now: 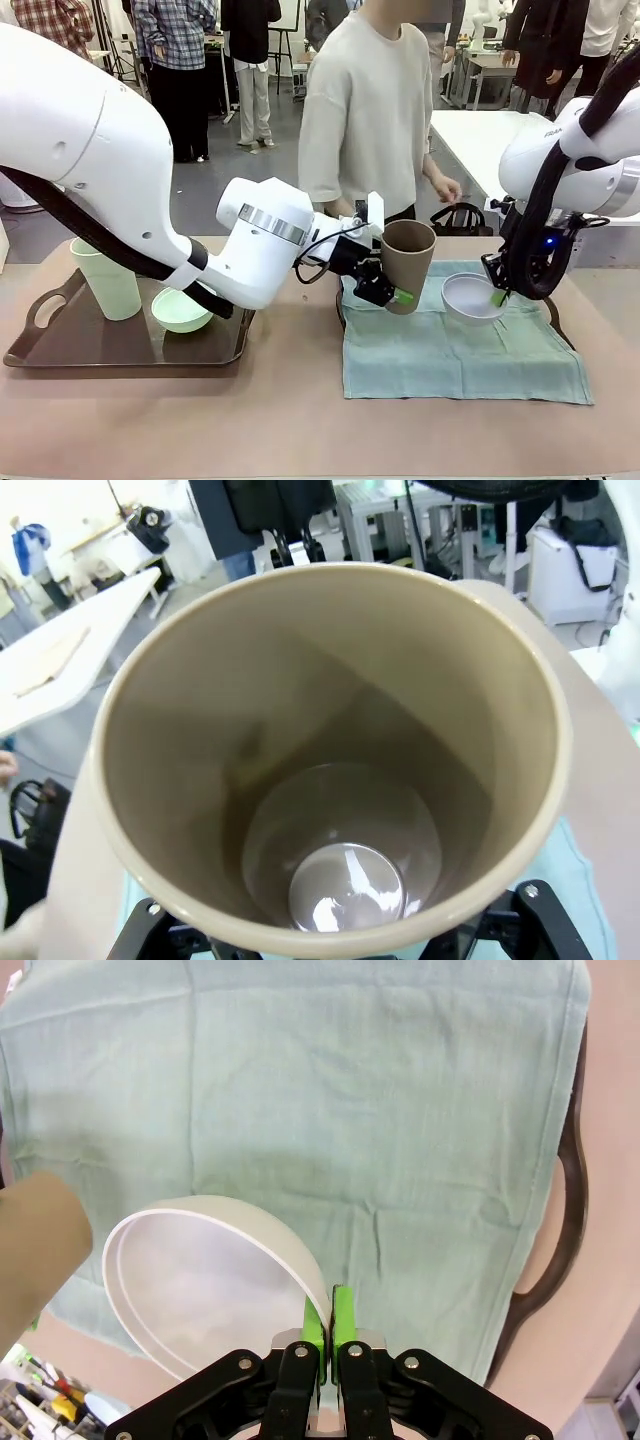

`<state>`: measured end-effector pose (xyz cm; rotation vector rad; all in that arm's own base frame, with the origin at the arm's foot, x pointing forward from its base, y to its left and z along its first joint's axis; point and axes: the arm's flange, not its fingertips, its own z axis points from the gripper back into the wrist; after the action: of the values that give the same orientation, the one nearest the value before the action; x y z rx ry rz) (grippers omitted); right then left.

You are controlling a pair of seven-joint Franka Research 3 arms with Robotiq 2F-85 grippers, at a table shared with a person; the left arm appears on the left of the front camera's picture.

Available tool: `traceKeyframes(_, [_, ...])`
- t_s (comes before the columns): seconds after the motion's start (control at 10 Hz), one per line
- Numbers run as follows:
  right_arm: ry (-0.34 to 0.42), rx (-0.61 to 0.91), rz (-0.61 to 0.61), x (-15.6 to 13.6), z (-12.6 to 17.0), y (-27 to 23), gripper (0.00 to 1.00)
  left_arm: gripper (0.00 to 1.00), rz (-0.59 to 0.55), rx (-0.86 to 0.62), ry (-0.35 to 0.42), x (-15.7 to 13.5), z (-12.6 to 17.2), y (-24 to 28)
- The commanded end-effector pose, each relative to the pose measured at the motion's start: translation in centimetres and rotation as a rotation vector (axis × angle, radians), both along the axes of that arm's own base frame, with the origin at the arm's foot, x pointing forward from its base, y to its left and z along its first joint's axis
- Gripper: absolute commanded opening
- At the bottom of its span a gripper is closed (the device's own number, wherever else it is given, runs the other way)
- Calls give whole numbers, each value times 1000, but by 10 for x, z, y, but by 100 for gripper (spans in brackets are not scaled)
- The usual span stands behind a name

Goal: Set up a tray with a mat and arrange the tableware.
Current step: Place the Picnic Bowl and Reusable plastic cup back onto the Handle tray in front of the human's position.

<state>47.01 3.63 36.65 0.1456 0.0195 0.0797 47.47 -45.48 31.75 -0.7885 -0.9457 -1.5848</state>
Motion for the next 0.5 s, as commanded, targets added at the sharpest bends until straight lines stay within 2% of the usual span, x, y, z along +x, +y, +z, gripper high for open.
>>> traceKeyframes(0.0, [-17, -13, 14, 5, -8, 5, 4, 82, 12, -14, 1, 2, -16, -3])
traceKeyframes(0.4, [-13, 2, 28, 10, -25, 5, 4, 82, 19, -15, 42, 8, -29, -7])
